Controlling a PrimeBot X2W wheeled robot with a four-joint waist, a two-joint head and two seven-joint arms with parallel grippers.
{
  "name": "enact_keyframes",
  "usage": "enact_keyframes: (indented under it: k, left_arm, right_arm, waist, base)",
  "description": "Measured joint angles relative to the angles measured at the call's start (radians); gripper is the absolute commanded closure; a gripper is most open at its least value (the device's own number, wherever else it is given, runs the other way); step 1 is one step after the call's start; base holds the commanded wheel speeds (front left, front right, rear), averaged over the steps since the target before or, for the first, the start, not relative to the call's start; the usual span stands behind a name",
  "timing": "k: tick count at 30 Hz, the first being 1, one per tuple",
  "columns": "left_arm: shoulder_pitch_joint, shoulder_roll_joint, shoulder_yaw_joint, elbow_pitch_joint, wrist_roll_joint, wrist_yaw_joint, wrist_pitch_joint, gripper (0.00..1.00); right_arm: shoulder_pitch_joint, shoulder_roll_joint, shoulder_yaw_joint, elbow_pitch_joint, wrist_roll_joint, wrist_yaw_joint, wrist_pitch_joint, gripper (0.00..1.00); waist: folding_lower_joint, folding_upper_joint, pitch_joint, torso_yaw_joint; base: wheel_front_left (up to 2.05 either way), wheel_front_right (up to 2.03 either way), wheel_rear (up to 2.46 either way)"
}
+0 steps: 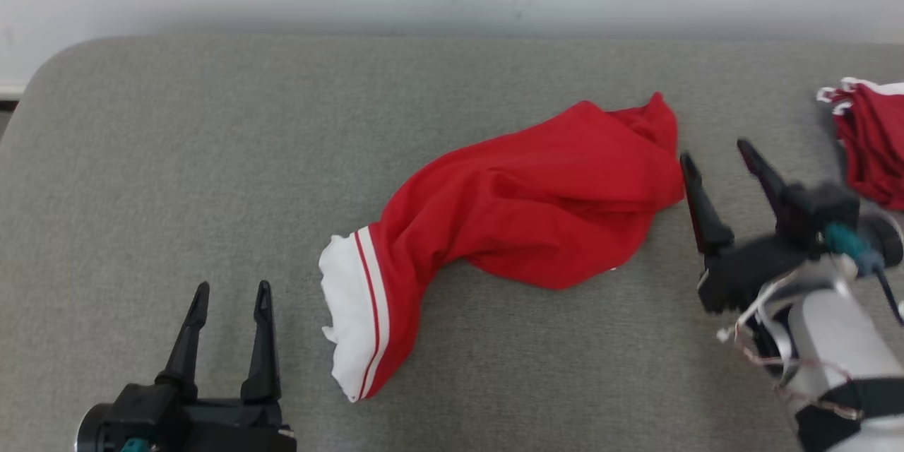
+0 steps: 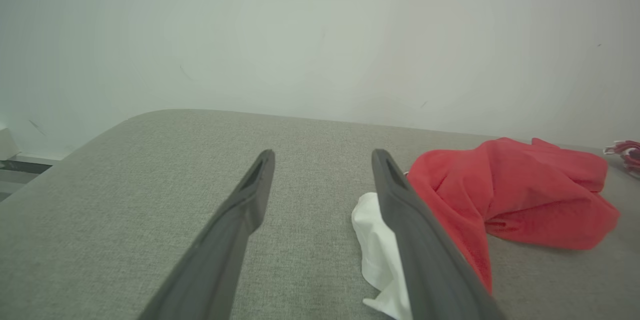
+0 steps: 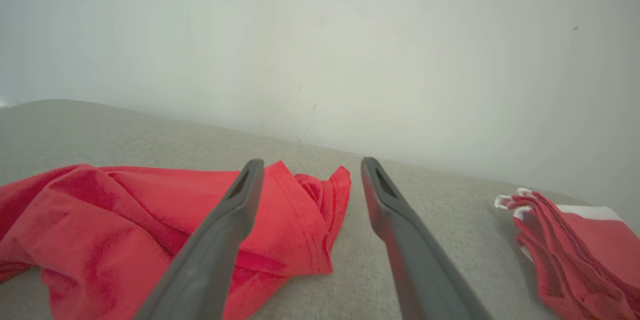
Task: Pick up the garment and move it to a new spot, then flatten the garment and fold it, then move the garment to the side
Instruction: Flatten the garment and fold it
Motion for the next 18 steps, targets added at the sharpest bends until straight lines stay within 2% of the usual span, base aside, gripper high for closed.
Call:
enact_keyframes:
  k: [5,11,18]
  left_arm:
    - [-0.036,-0.002,-0.027,0.004,-0.019,0.000,0.000,0.00]
    - [-0.078,-0.003,-0.065,0.009,-0.051,0.000,0.000,0.00]
    - [-0.112,-0.003,-0.110,0.017,-0.094,0.000,0.000,0.00]
  right_arm:
    - [-0.145,-0.030,0.041,0.092,-0.003,0.000,0.057,0.00]
    - [-0.321,-0.063,0.102,0.259,0.018,0.000,0.175,0.00]
    - [-0.465,-0.094,0.177,0.413,0.028,0.000,0.230,0.00]
  waist:
    - [0.0000,-0.0001,0.039,0.039]
    - [0.0000,0.0000,0.092,0.104]
    - [0.0001,0.0000,0.152,0.175]
  base:
    - [0.00,0.00,0.00]
    - [0.00,0.00,0.00]
    - [0.00,0.00,0.00]
